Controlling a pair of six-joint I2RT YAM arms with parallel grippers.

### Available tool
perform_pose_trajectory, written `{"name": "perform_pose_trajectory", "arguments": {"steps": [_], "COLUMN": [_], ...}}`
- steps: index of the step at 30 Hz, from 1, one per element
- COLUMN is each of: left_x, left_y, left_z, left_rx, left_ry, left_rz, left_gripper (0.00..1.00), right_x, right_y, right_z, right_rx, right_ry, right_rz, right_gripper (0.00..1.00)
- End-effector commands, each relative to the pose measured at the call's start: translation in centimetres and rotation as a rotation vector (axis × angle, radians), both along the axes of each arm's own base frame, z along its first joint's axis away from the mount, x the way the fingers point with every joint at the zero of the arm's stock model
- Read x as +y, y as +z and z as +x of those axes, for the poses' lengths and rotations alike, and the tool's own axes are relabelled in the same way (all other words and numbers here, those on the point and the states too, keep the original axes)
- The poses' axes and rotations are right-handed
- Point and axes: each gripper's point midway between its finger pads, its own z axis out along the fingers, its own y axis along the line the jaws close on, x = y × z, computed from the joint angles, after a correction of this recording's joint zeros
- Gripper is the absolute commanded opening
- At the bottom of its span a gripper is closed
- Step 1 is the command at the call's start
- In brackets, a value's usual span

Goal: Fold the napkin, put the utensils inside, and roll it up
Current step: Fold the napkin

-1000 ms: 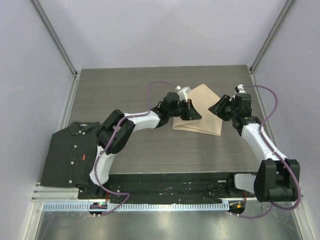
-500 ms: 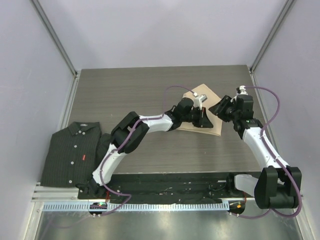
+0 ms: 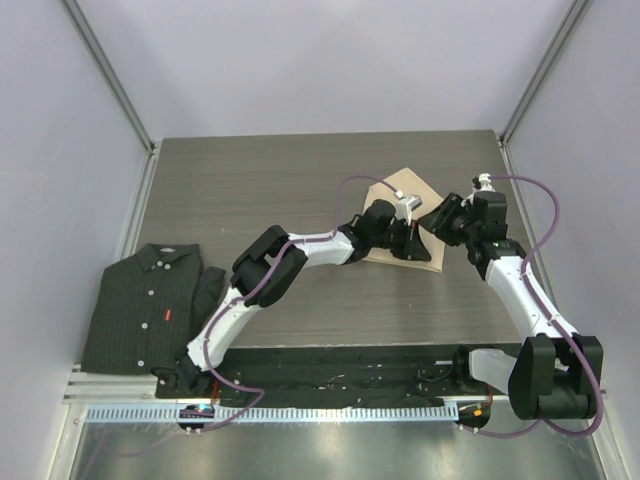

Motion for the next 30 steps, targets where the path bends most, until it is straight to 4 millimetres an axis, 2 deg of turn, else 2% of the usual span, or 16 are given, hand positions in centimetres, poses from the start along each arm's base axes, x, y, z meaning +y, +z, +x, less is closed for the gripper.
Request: {"name": "perform_pose_trajectory", "arguments": {"steps": [1, 17, 24, 25, 27, 28, 30], "left_x": [-1.1, -2.2, -2.2, -2.2, -2.2, -2.3, -2.3], "left_y": [1.6, 1.7, 0.9, 1.2, 1.5, 1.9, 2.7], "left_z": [0.1, 1.7, 0.7, 0.6, 0.4, 0.2, 0.0], "left_rx": [-0.046, -0.051, -0.039, -0.036, -0.035, -0.04, -0.048], "left_ry": [-0.002, 0.07, 0.046, 0.041, 0.034, 0.032, 0.025], "left_rz": [-0.038, -0.076, -0.065, -0.069, -0.074, -0.077, -0.084], "left_gripper": [0.0, 0.0, 0.01, 0.12, 0.26, 0.39, 0.53], "right_x": [0.6, 0.8, 0.7, 0.7, 0.8, 0.8, 0.8], "right_y": [1.0, 0.6, 0.5, 0.6, 0.8, 1.0, 1.6], "right_z": [-0.2, -0.3, -0.2, -0.2, -0.2, -0.2, -0.3], "right_rx": [-0.036, -0.025, -0.023, -0.024, -0.03, -0.033, -0.044], "right_ry": [0.023, 0.037, 0.034, 0.035, 0.037, 0.037, 0.039], "right_rz": [0.02, 0.018, 0.017, 0.019, 0.021, 0.021, 0.021], "right_gripper": [0.45, 0.46, 0.46, 0.46, 0.46, 0.47, 0.47]}}
